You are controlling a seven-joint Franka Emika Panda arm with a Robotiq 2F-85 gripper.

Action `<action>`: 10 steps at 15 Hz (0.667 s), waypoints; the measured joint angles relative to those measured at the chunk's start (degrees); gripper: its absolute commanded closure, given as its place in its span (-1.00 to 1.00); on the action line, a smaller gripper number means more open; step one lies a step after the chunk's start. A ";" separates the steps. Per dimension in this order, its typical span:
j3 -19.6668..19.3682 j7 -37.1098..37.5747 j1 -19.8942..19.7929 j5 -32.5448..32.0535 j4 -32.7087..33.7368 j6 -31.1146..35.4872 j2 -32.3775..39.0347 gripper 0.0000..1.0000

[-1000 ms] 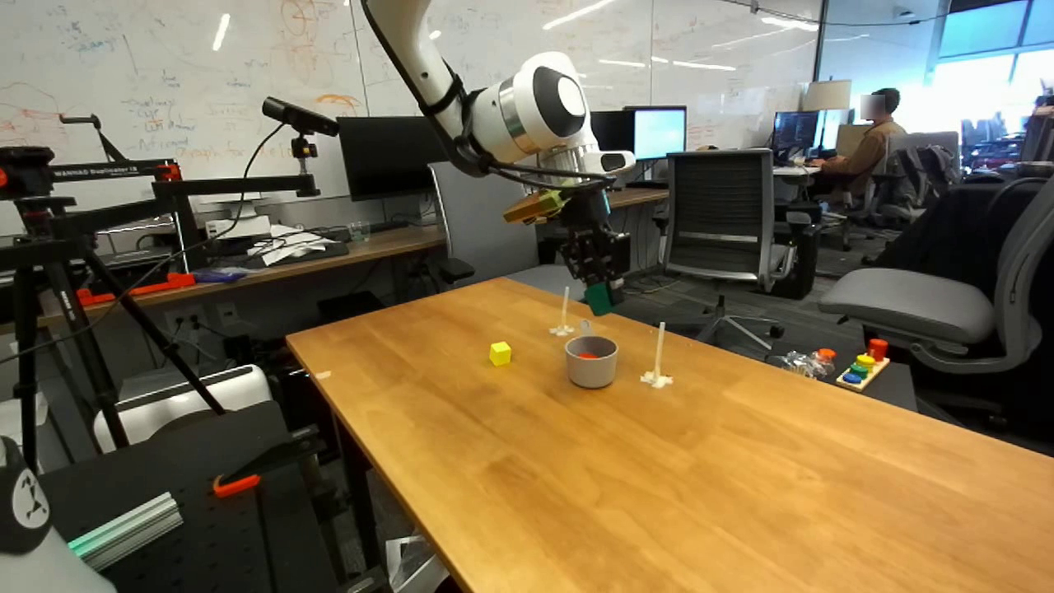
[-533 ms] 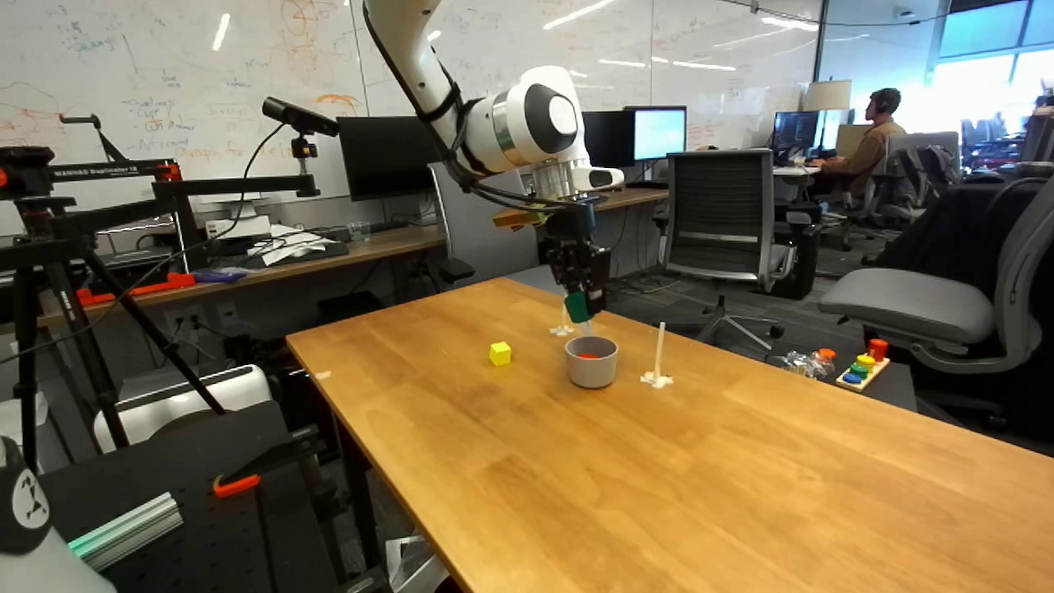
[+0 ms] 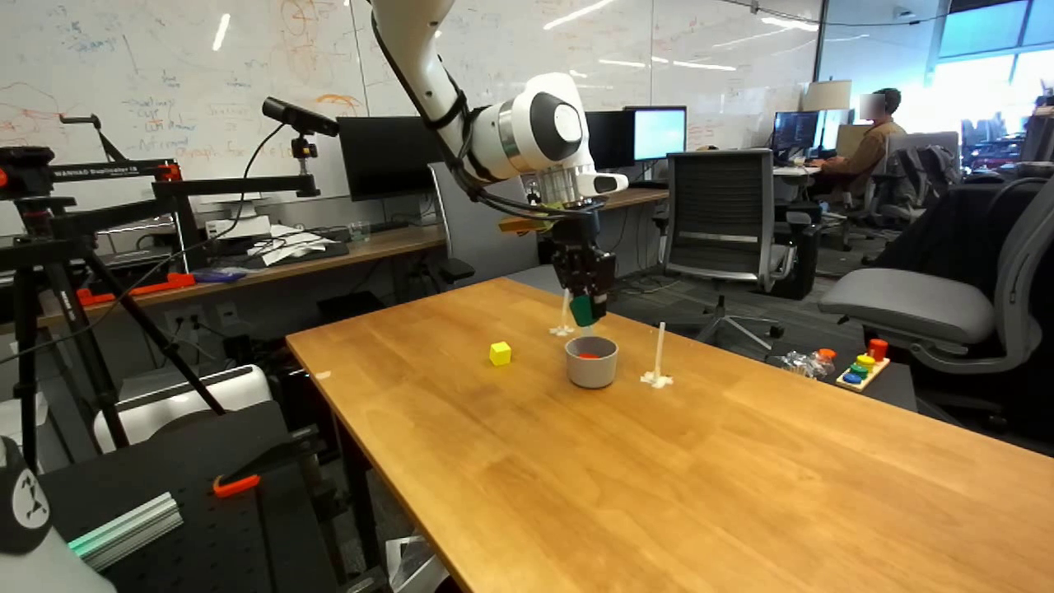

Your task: Put the cubes in the measuring cups

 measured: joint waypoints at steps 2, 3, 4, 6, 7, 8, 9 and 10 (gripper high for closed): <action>-0.25 0.01 -0.01 0.00 0.51 0.00 0.55 -0.80; -0.37 0.01 -0.01 0.00 0.77 0.00 0.85 -0.94; -0.49 0.01 -0.02 0.00 0.93 0.00 1.11 -1.00; -0.68 0.01 -0.05 0.00 1.01 0.00 1.38 -1.00; -0.78 0.01 -0.08 0.00 1.01 0.00 1.43 -1.00; -0.89 0.01 -0.12 0.00 1.01 -0.01 1.45 -1.00; -1.02 0.01 -0.17 0.00 0.97 -0.05 1.45 -1.00; -1.17 0.01 -0.20 0.00 0.83 -0.10 1.46 -1.00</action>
